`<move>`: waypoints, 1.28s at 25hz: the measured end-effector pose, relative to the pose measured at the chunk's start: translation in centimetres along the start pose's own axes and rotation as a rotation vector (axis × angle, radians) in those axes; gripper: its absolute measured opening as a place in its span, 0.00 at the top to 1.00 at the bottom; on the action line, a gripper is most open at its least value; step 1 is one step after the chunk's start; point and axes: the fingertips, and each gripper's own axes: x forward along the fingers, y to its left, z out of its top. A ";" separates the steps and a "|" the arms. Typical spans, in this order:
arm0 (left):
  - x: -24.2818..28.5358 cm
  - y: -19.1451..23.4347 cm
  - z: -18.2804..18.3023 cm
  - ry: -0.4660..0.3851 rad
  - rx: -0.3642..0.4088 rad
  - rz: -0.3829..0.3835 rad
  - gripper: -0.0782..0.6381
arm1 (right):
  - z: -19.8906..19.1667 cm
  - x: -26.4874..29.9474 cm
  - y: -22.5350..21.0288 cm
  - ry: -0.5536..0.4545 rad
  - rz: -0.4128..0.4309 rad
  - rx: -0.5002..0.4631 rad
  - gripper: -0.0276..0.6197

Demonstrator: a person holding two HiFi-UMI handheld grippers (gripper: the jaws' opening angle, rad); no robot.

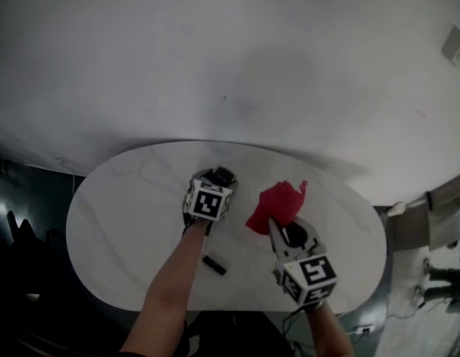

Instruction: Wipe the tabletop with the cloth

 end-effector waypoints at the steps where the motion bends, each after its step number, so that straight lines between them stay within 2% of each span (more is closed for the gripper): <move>1: 0.5 -0.1 -0.1 0.017 0.006 -0.004 0.42 | 0.1 0.1 -0.1 -0.004 0.002 0.000 0.89; 5: 1.6 -0.4 -1.0 0.074 0.022 -0.020 0.42 | 0.0 0.7 -0.5 -0.018 0.000 0.002 0.89; 15: 1.6 -0.6 -0.9 0.072 0.031 -0.025 0.42 | -0.4 1.0 -0.3 0.006 0.000 0.034 0.89; 20: 0.3 -0.9 0.0 -0.006 0.035 -0.024 0.41 | -0.3 0.8 -0.5 -0.027 -0.002 0.014 0.89; 27: -5.7 -1.3 2.7 -0.165 0.031 -0.027 0.43 | 0.4 -0.1 0.0 -0.032 -0.005 -0.008 0.89; 32: -10.5 -1.6 4.3 -0.292 0.019 0.010 0.67 | 0.4 -0.5 0.8 -0.029 0.012 0.008 0.89</move>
